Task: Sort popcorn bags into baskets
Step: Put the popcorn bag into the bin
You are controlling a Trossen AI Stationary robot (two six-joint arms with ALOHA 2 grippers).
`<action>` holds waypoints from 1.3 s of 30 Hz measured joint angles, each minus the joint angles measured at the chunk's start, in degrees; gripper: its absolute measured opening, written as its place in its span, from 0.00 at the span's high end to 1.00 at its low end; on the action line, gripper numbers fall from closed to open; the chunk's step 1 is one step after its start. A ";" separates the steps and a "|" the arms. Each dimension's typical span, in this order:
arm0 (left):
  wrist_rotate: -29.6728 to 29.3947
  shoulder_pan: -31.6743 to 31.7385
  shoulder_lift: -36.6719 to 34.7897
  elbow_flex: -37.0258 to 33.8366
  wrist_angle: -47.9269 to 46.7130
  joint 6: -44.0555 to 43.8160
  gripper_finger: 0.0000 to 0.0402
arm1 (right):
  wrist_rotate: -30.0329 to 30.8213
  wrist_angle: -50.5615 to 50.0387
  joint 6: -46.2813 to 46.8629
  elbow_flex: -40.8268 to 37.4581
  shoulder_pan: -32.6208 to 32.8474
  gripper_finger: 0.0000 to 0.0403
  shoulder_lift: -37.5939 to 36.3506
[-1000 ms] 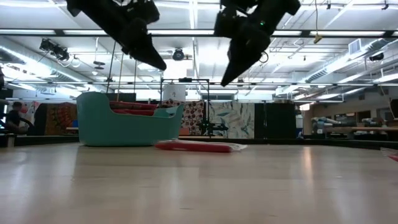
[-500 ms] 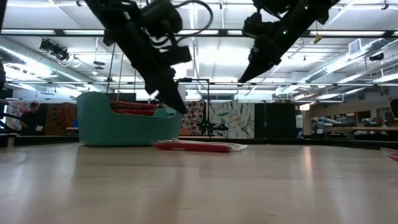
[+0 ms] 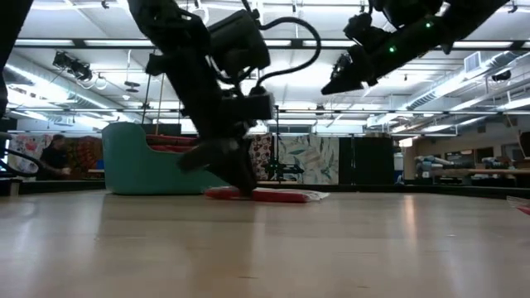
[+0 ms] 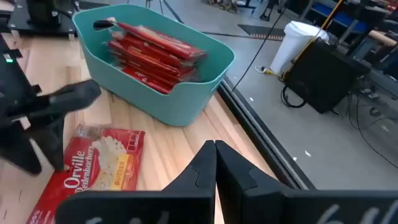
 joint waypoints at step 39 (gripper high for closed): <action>-12.89 -2.42 -5.75 6.02 -10.89 -7.23 0.99 | -6.87 7.40 -2.31 -7.70 -2.63 0.98 -2.54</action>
